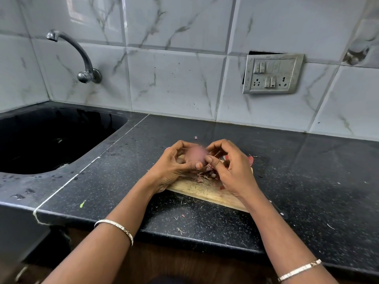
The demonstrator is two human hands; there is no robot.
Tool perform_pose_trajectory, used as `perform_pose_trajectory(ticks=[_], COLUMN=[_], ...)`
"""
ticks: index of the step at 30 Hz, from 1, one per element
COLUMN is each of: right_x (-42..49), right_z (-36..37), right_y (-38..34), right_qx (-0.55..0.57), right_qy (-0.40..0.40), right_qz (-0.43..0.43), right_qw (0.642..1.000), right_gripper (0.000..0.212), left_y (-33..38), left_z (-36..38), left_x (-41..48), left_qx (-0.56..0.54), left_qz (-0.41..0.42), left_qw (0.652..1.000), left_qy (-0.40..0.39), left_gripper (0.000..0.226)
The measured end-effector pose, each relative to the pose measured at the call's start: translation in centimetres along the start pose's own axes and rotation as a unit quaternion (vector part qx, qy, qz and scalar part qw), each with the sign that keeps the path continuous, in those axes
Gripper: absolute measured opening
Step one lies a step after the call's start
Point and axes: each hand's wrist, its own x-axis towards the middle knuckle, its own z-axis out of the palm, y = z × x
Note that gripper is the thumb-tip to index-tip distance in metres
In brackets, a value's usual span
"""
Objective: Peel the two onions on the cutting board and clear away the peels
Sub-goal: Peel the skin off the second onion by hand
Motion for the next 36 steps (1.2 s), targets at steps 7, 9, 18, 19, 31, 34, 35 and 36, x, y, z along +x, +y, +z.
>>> perform_pose_trajectory(ticks=[7,9,18,19,31,34,35,36], right_x=[0.04,-0.01,0.03,0.02,0.11,0.09,0.07,0.06], right_z=[-0.17,-0.17,-0.17,-0.21,0.08,0.34,0.38,0.41], right_y=[-0.10,-0.15,-0.04,-0.06,0.51,0.53,0.55,0.60], right_qx=[0.004,0.007,0.039,0.033,0.005,0.002,0.000,-0.005], right_qy=[0.007,0.008,0.004,0.003,-0.034,-0.039,-0.043,-0.049], right_qz=[-0.005,-0.002,0.004,0.002,0.002,-0.014,-0.017,-0.016], right_qw=[1.000,1.000,0.999,0.999,0.999,0.999,0.999,0.999], right_gripper=[0.009,0.007,0.010,0.010,0.016,0.012,0.009,0.008], left_y=[-0.10,-0.22,-0.38,-0.33,-0.38,-0.36,-0.34,-0.31], left_z=[-0.07,-0.21,-0.32,-0.33,-0.38,-0.29,-0.19,-0.08], left_x=[0.01,0.12,0.09,0.07,0.07,0.11,0.11,0.11], left_qx=[-0.013,-0.005,0.024,0.022,0.029,0.016,0.008,0.001], left_qz=[-0.002,0.000,0.005,0.002,0.003,0.010,0.010,0.010], left_qw=[1.000,1.000,1.000,1.000,0.999,1.000,1.000,1.000], left_qy=[-0.016,-0.017,-0.011,-0.012,-0.026,-0.015,-0.006,0.004], left_gripper=[0.058,0.060,0.067,0.067,0.065,0.066,0.067,0.068])
